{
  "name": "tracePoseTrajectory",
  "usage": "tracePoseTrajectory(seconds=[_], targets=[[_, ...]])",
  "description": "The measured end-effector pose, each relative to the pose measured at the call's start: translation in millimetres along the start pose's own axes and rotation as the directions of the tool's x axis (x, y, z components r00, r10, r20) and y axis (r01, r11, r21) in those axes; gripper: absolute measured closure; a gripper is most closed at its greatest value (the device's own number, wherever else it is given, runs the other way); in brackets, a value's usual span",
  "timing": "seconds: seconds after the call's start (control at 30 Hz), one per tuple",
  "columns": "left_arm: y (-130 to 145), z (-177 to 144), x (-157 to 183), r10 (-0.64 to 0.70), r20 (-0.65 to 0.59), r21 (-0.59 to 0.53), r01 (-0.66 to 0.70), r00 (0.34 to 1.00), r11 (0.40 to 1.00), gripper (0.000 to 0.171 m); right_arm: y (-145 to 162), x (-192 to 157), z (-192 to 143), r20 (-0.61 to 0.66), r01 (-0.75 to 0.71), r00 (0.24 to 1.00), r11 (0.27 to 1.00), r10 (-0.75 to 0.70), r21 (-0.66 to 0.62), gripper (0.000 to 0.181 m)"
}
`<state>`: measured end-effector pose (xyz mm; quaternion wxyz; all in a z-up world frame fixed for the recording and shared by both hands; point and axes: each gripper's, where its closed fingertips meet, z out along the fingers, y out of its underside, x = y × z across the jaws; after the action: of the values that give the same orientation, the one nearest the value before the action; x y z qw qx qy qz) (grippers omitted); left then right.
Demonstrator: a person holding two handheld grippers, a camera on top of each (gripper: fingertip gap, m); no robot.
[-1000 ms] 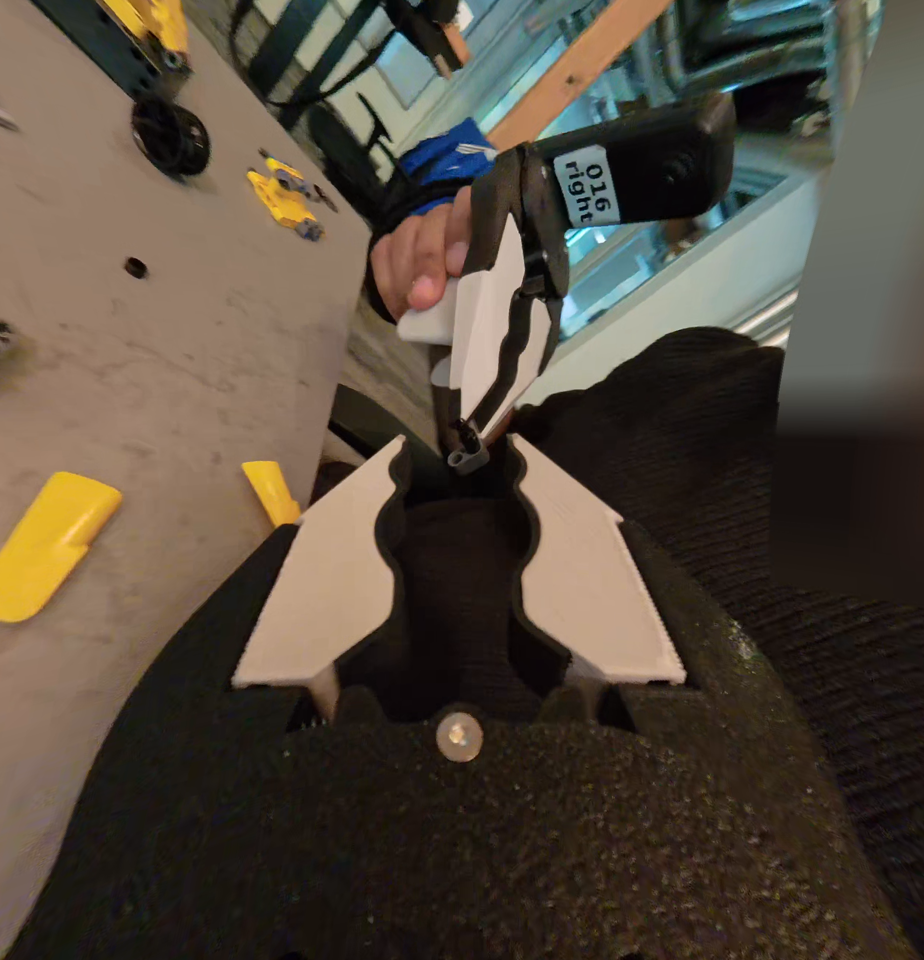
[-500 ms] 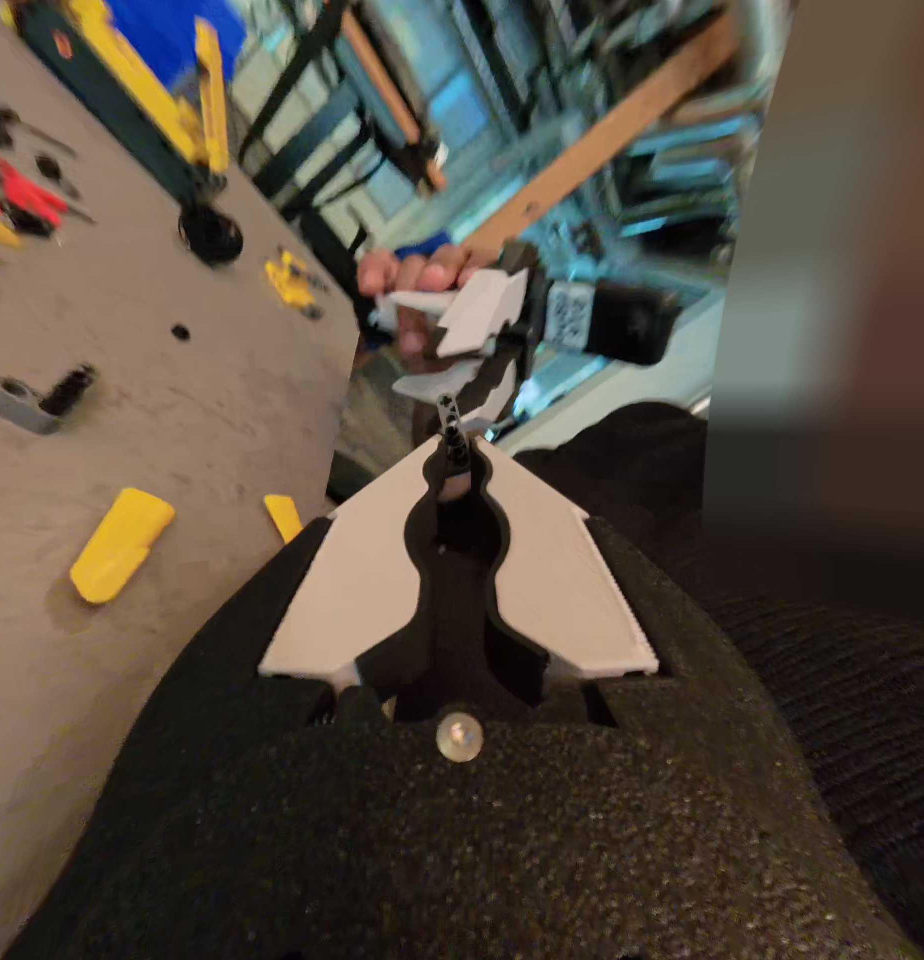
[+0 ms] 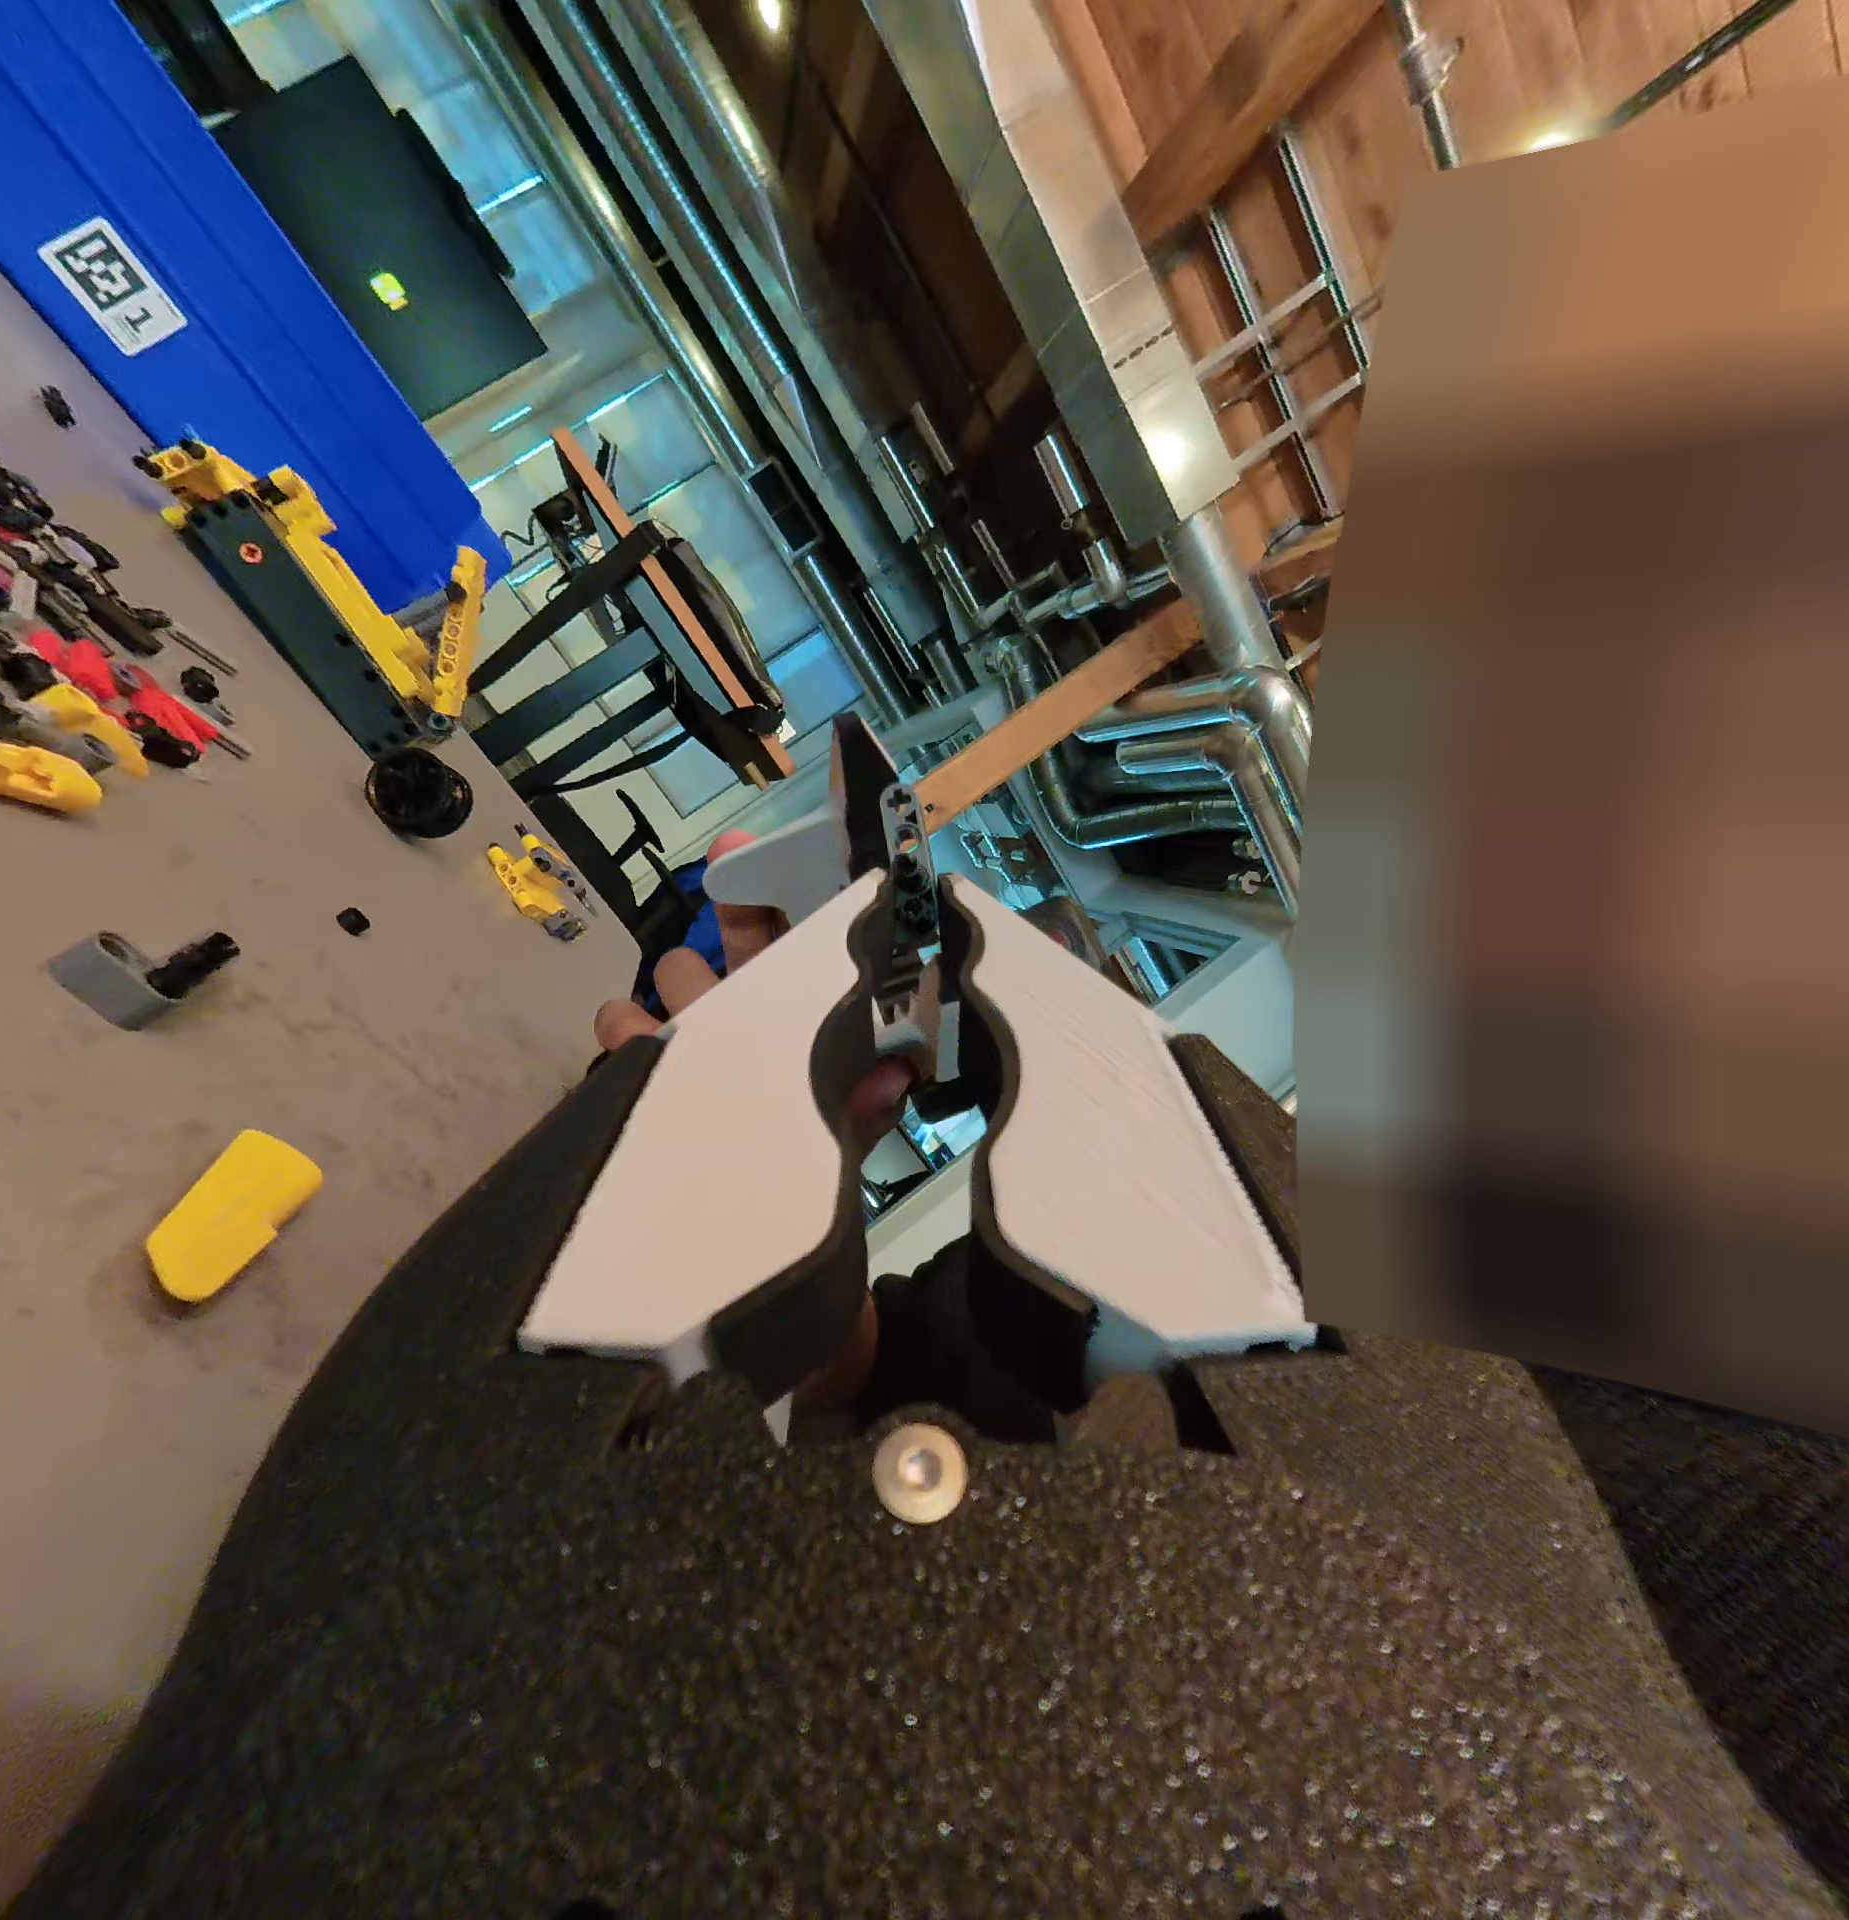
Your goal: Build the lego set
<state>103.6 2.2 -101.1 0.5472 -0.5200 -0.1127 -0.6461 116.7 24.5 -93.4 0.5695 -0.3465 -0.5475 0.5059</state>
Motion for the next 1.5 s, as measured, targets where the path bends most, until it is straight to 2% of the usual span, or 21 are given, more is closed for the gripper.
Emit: tracePoseTrajectory(seconds=[0.13,0.33,0.47,0.7,0.8,0.87,0.93,1.0,1.13,1.2,1.3,1.5], targets=[[6.7,3.7,1.9,0.001,-0.002,-0.026,-0.001,1.000,1.000,0.165,-0.5,-18.3,1.7,0.093,0.066,0.994,0.998,-0.064,-0.018,0.121],[17.4,8.4,-1.9,0.002,0.016,-0.089,0.000,1.000,0.996,0.165,9.9,-27.9,2.2,0.140,0.205,0.971,0.977,-0.194,-0.064,0.122],[22.1,10.3,-4.3,0.005,0.025,-0.121,-0.002,1.000,0.993,0.165,12.3,-28.0,0.0,0.151,0.243,0.961,0.968,-0.230,-0.069,0.141],[27.8,11.4,-9.9,0.018,0.050,-0.167,-0.009,0.999,0.986,0.165,18.3,-24.5,-3.8,0.172,0.273,0.952,0.957,-0.254,-0.098,0.148],[28.9,11.8,-12.4,0.061,0.079,-0.192,-0.045,0.995,0.980,0.163,19.6,-23.5,-5.7,0.171,0.266,0.954,0.958,-0.245,-0.110,0.148],[28.0,10.0,-15.6,0.153,0.119,-0.218,-0.125,0.981,0.968,0.156,19.7,-19.0,-9.1,0.157,0.245,0.962,0.962,-0.225,-0.122,0.148],[29.2,5.7,-22.6,0.282,0.186,-0.284,-0.224,0.941,0.932,0.145,21.9,-10.4,-14.5,0.137,0.195,0.975,0.969,-0.175,-0.152,0.148],[34.0,-0.1,-31.7,0.441,0.242,-0.392,-0.328,0.865,0.859,0.144,26.4,-2.1,-21.5,0.120,0.130,0.987,0.973,-0.109,-0.189,0.148],[52.0,-16.3,-53.8,0.727,0.272,-0.639,-0.446,0.630,0.626,0.144,37.1,-0.7,-35.3,0.130,0.015,0.991,0.963,0.021,-0.270,0.148],[64.9,-21.0,-57.2,0.795,0.236,-0.703,-0.466,0.560,0.537,0.144,43.8,-7.3,-40.6,0.140,-0.021,0.988,0.947,0.070,-0.322,0.148],[81.0,-26.9,-61.4,0.813,0.212,-0.745,-0.449,0.543,0.494,0.144,57.9,-24.1,-48.1,0.154,-0.042,0.982,0.916,0.112,-0.400,0.148],[79.2,-30.2,-73.0,0.824,0.266,-0.756,-0.423,0.500,0.500,0.144,83.1,-41.9,-58.6,0.107,-0.030,0.989,0.861,0.097,-0.508,0.148]])
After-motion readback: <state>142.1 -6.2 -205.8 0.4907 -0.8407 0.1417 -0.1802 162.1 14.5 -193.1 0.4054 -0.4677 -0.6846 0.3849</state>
